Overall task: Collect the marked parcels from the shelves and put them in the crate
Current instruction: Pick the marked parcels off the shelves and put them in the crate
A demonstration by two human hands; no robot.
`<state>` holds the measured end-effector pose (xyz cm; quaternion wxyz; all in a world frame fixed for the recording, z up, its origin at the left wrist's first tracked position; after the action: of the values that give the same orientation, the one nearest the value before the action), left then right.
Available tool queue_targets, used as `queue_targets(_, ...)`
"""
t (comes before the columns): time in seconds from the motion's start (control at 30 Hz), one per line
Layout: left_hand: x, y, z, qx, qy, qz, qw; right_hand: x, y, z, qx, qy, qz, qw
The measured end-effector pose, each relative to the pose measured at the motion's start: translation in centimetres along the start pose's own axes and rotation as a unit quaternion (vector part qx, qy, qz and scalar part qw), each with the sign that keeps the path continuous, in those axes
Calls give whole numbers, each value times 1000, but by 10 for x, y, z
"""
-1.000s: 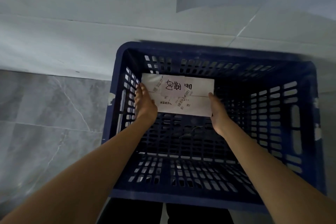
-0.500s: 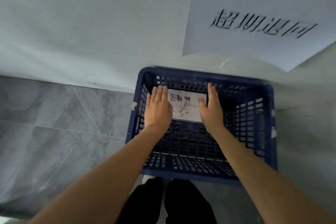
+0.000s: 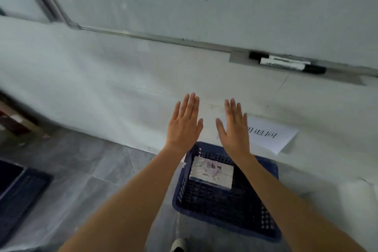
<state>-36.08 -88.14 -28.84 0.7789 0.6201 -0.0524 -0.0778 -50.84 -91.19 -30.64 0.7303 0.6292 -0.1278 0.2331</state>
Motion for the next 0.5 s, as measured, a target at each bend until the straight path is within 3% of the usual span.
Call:
queue_targets(0.27,60,101,-86,-65,176,69,980,167,8,-21,49,215,37,975)
queue_targets(0.5,128,206,-266,-100,380,147,908,327,-5,-130,112,398,91,906)
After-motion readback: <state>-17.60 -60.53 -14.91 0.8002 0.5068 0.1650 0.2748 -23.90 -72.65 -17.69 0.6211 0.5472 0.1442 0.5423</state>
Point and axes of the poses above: each hand's wrist, its own z-axis towards the middle knuckle, its own y-axis out of the back of the hand, x = y × z, the point moved 7 cm from there along z, towards the middle knuckle, and after that the axes turned 9 degrees about -y, right-handed, at the moved point
